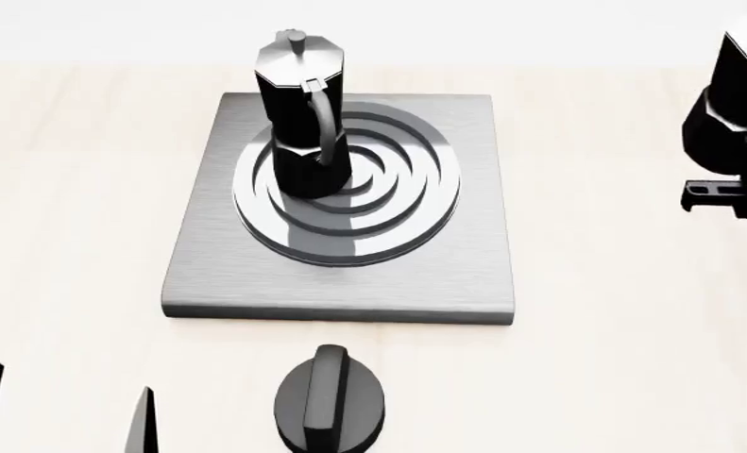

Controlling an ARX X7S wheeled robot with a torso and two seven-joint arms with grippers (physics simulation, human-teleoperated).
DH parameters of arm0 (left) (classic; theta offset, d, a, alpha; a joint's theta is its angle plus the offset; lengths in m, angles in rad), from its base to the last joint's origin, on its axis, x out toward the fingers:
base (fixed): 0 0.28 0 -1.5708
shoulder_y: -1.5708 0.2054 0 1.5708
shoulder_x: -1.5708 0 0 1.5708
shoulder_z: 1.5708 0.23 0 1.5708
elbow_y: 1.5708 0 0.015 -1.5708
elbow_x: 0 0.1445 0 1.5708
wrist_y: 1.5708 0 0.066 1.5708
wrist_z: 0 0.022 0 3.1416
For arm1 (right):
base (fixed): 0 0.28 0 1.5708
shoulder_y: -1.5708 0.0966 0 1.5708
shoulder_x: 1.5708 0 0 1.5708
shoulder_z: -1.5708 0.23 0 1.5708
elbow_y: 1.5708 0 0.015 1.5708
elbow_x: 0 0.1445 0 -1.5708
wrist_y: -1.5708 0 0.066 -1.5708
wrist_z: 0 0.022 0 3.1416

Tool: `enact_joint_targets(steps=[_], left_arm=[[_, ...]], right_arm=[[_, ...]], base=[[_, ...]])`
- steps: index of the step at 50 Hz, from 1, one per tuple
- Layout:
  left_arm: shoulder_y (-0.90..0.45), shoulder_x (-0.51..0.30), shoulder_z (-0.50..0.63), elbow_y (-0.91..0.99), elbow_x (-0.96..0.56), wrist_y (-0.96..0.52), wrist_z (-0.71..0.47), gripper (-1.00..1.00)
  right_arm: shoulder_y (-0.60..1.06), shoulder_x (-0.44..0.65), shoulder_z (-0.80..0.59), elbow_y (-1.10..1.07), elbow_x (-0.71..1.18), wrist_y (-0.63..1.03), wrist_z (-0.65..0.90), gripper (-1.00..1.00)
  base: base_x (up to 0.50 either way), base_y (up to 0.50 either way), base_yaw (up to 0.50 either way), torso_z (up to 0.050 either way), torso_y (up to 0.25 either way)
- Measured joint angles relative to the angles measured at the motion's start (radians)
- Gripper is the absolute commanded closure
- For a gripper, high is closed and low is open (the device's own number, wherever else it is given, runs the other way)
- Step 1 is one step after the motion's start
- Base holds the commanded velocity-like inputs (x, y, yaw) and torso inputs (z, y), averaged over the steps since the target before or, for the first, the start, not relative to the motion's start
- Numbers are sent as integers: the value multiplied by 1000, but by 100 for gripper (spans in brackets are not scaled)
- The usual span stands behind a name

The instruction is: Put both moka pots on the stove.

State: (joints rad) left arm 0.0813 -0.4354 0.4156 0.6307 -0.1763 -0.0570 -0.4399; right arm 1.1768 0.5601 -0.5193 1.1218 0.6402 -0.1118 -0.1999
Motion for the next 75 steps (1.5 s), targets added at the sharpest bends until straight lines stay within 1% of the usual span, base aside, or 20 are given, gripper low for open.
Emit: enact_joint_targets(steps=[14,29,38,48,75], left_arm=[[-4,-4,-4,0,-7,-4,-4,-100],[-3,-8,-7,-1,-9,0,-10,-100],[-3,-10,-9,-1,-12,2,-12,-100],[-6,-12,-9,-1,-15,1,-14,-100],[-9,-15,-8,-8,-21,8,-17,-100]], right_arm=[[41,-60,-35,19,-7,8,-134,100],[119,-151,-71,81,-35,16,-211,100],[158,-217,-77,151,-55,-10,-245,100],[160,-273,-39,187,-82,-41,-265,100],[86,-388,145,187,-185,-170,-279,100]], base=[[0,0,0,0,0],[0,0,0,0,1],[0,0,0,0,1],[0,0,0,0,1],[0,0,0,0,1]])
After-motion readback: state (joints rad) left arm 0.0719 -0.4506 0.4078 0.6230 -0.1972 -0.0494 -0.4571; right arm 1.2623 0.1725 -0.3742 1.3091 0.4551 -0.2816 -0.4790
